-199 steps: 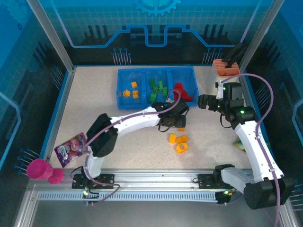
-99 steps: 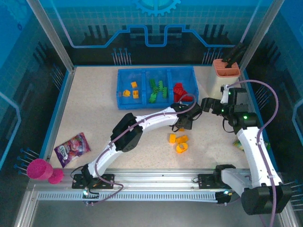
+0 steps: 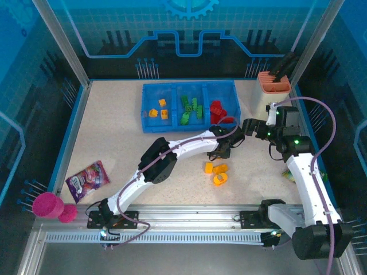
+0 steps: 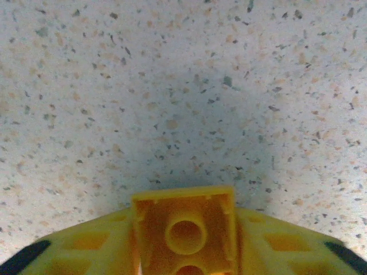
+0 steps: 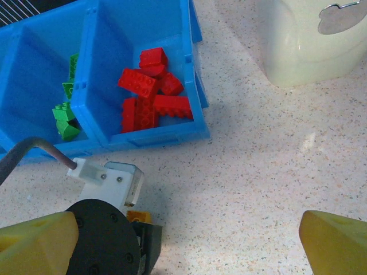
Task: Sort the legos into containers by color
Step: Pick up the lego from the center of the table, then place the lego in the container.
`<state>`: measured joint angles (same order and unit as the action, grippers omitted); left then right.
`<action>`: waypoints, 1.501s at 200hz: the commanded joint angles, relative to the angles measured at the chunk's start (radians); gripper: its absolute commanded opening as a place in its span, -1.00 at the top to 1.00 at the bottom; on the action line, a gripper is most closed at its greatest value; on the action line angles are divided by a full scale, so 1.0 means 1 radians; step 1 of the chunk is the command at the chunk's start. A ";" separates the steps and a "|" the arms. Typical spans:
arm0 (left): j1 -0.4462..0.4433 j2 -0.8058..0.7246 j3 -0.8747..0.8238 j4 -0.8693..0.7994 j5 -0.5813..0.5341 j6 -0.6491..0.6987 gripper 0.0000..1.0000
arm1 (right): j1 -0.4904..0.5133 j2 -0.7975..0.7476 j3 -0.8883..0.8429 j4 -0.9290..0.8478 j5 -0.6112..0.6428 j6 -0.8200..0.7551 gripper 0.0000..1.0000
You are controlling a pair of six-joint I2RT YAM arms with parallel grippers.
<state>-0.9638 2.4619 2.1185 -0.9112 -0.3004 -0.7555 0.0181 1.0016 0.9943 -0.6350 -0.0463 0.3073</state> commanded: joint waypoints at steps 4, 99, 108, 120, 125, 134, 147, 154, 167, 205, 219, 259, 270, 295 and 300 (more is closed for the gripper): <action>-0.001 0.017 -0.033 -0.004 0.055 -0.003 0.41 | -0.016 0.003 -0.005 0.008 -0.012 -0.004 -1.00; 0.188 -0.580 -0.410 0.048 -0.081 0.155 0.66 | -0.024 0.016 0.000 -0.003 -0.049 0.011 -1.00; 0.224 -0.626 -0.436 0.074 -0.087 0.179 0.66 | -0.024 0.027 0.001 -0.002 -0.059 0.015 -1.00; 0.274 -0.670 -0.467 0.110 -0.111 0.213 0.67 | -0.024 0.042 0.007 0.000 -0.070 0.022 -1.00; 0.295 -0.683 -0.477 0.123 -0.125 0.229 0.66 | -0.024 0.050 0.008 0.001 -0.072 0.024 -1.00; 0.339 -0.695 -0.491 0.149 -0.145 0.253 0.66 | -0.024 0.060 0.010 0.006 -0.078 0.028 -1.00; 0.399 -0.697 -0.508 0.195 -0.150 0.274 0.67 | -0.024 0.076 0.014 0.016 -0.111 0.027 -1.00; 0.423 -0.686 -0.510 0.221 -0.170 0.287 0.67 | -0.024 0.082 0.019 0.022 -0.126 0.028 -1.00; 0.451 -0.647 -0.491 0.244 -0.214 0.299 0.67 | -0.024 0.094 0.028 0.032 -0.149 0.035 -1.00; 0.563 -0.490 -0.439 0.329 -0.161 0.242 0.68 | -0.024 0.114 0.067 0.009 -0.153 0.032 -1.00; 0.599 -0.426 -0.402 0.338 -0.122 0.217 0.68 | -0.024 0.118 0.076 -0.006 -0.149 0.026 -1.00; 0.668 -0.267 -0.257 0.321 -0.086 0.201 0.68 | -0.024 0.112 0.087 -0.057 -0.148 0.007 -1.00; 0.684 -0.231 -0.218 0.316 -0.076 0.194 0.68 | -0.024 0.110 0.083 -0.063 -0.147 0.005 -1.00; 0.706 -0.146 -0.122 0.304 -0.053 0.177 0.68 | -0.024 0.102 0.076 -0.078 -0.163 0.005 -1.00; 0.709 -0.125 -0.095 0.294 -0.047 0.176 0.68 | -0.024 0.098 0.072 -0.079 -0.167 0.005 -1.00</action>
<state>-0.2714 2.2650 1.9167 -0.5991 -0.3901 -0.5507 0.0055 1.1160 1.0565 -0.6731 -0.1822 0.3283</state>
